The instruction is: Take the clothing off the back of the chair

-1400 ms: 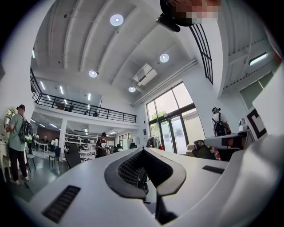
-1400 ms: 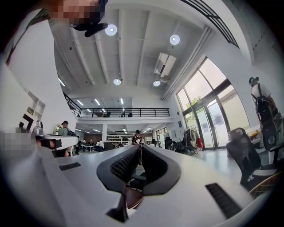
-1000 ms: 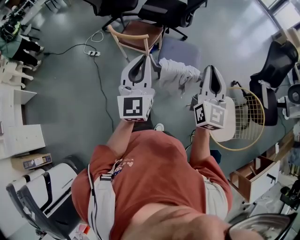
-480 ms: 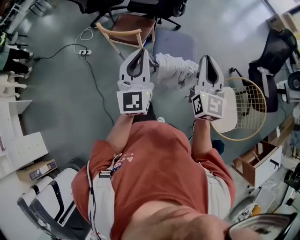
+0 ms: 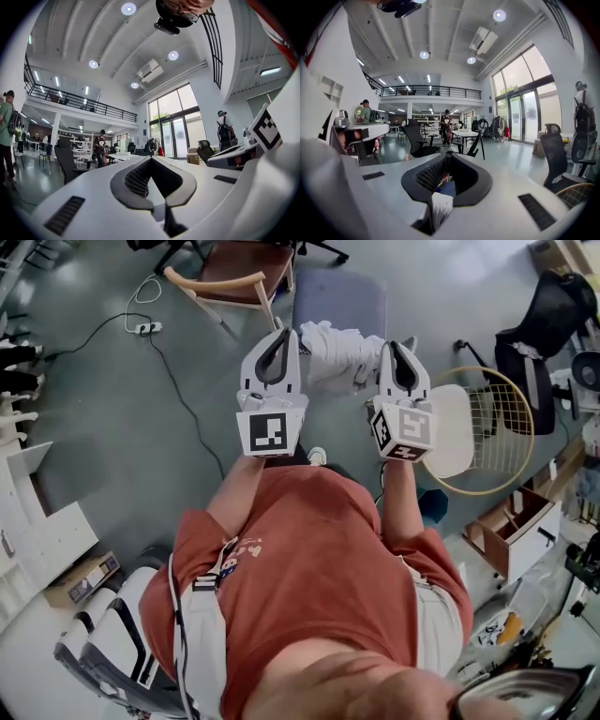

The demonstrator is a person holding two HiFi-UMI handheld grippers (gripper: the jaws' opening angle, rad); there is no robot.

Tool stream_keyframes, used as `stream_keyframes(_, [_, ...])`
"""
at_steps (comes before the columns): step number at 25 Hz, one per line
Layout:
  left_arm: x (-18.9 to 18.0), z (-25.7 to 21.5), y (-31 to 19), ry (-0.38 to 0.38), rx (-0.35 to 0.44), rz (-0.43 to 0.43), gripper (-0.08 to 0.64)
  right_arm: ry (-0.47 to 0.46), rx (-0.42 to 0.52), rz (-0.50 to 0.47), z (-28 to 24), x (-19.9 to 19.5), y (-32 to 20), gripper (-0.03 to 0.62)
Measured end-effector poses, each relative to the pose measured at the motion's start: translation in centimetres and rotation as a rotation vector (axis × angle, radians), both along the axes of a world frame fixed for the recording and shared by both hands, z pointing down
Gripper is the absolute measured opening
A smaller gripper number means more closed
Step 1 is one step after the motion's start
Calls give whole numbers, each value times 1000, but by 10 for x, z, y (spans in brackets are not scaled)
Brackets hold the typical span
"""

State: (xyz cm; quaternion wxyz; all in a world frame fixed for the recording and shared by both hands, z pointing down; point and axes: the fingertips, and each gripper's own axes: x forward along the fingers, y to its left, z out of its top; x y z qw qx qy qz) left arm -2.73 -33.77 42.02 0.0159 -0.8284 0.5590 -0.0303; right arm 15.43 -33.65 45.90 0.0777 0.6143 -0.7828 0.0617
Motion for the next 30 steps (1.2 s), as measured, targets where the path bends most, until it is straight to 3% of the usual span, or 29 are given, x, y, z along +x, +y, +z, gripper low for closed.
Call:
stream_keyframes(3, [-1,17,-8,16,-33,9,14,35,-98,-34,34,-11,-3,57])
stream_keyframes(7, [-7,30,-16,33,-50,4,14,61,-214,-92,74,-25,-5,146])
stream_keyframes(10, [-10,32,-25,61,2,-4,14,76,-296,-145,98,-34,-7,241])
stream_keyframes(17, [-17,53,-34,68,-52,-14,14,194,-461,-277,143,-54,-10,346])
stream_keyframes(21, [-24,61,-41,83,-50,-26,14,313,-544,-311,163,-58,-10,376])
stream_keyframes(25, [-27,71,-45,78,-76,-33,14,510,-607,-332,187,-58,-11,380])
stream_keyframes(30, [-29,87,-49,50,-163,-30,14,579,-698,-333,211,-57,-15,380])
